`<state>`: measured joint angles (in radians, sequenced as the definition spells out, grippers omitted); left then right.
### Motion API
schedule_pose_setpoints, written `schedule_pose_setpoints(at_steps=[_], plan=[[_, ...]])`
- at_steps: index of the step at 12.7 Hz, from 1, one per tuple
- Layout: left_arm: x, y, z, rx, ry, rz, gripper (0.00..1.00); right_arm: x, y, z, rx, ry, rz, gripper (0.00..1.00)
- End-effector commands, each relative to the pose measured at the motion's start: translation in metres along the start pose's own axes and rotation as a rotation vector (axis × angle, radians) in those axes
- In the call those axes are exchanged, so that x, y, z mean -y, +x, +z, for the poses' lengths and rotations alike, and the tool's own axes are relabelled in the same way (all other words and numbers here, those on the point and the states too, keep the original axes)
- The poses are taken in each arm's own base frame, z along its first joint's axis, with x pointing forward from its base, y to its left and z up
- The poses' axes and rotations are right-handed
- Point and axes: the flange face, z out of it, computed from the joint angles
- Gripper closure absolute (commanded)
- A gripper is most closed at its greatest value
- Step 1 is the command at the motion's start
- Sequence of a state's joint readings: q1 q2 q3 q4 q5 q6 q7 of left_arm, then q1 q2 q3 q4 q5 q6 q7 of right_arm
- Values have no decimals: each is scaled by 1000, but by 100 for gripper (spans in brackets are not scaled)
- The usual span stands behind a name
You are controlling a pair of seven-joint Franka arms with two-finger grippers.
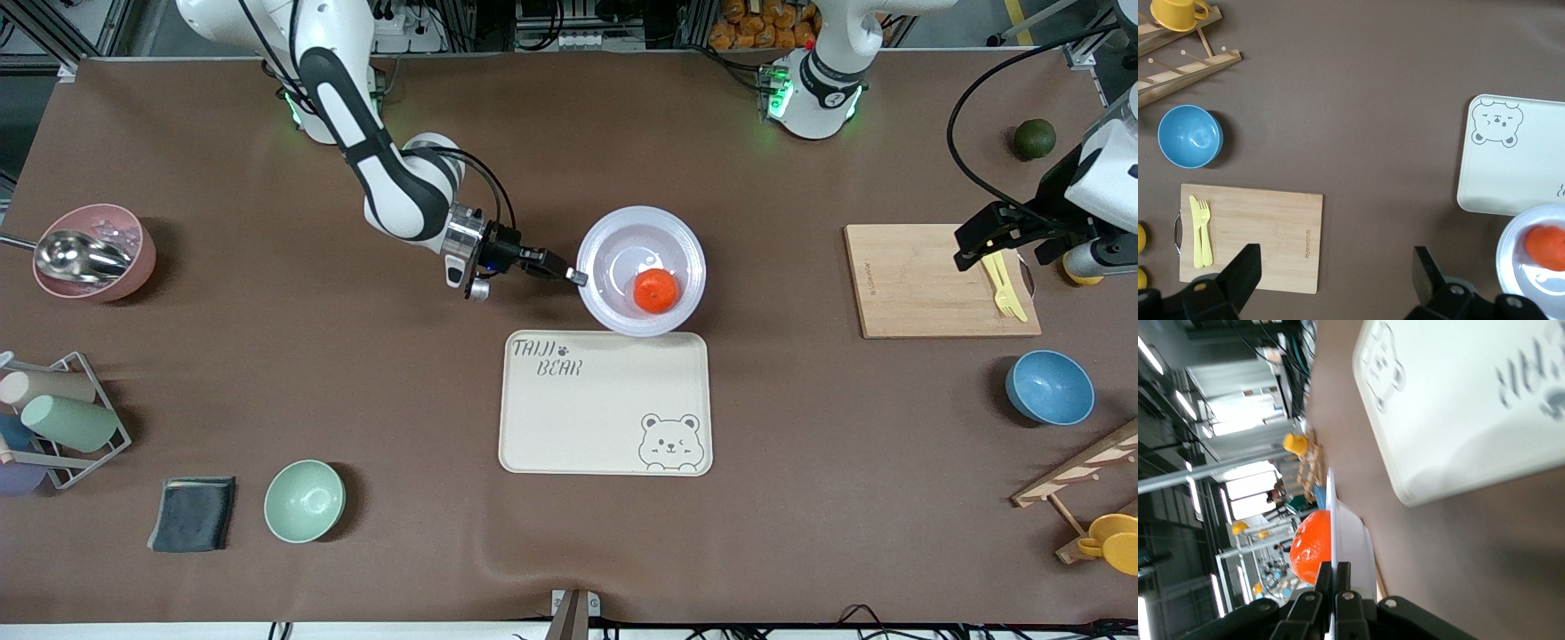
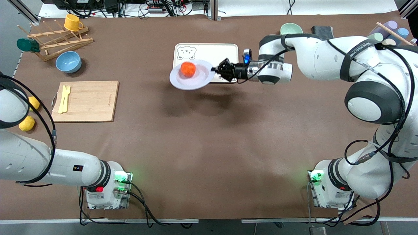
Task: Place orange and plate with both arms
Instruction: 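Slide the plate with the right gripper onto the bear tray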
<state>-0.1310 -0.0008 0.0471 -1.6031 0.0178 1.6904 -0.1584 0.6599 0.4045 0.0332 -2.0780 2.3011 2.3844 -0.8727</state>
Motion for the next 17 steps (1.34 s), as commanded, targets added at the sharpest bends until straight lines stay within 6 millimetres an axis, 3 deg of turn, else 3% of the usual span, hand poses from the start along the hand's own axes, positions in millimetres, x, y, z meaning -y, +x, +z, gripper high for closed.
schedule_pose_setpoints(at_steps=[1, 5, 8, 12, 17], plan=[[-3, -9, -5, -1, 19, 20, 0, -4, 42, 12, -57, 34, 23, 100], [-6, -7, -2, 0, 29, 26, 0, -19, 92, 22, -104, 43, 27, 100], [-7, -6, 0, -2, 34, 27, 0, -28, 116, 26, -156, 5, -14, 100], [-8, -1, 6, -4, 34, 27, 0, -48, 129, 38, -158, -18, -30, 100], [-6, 3, 7, -20, 32, 25, 0, -62, 131, 38, -159, -39, -59, 100]])
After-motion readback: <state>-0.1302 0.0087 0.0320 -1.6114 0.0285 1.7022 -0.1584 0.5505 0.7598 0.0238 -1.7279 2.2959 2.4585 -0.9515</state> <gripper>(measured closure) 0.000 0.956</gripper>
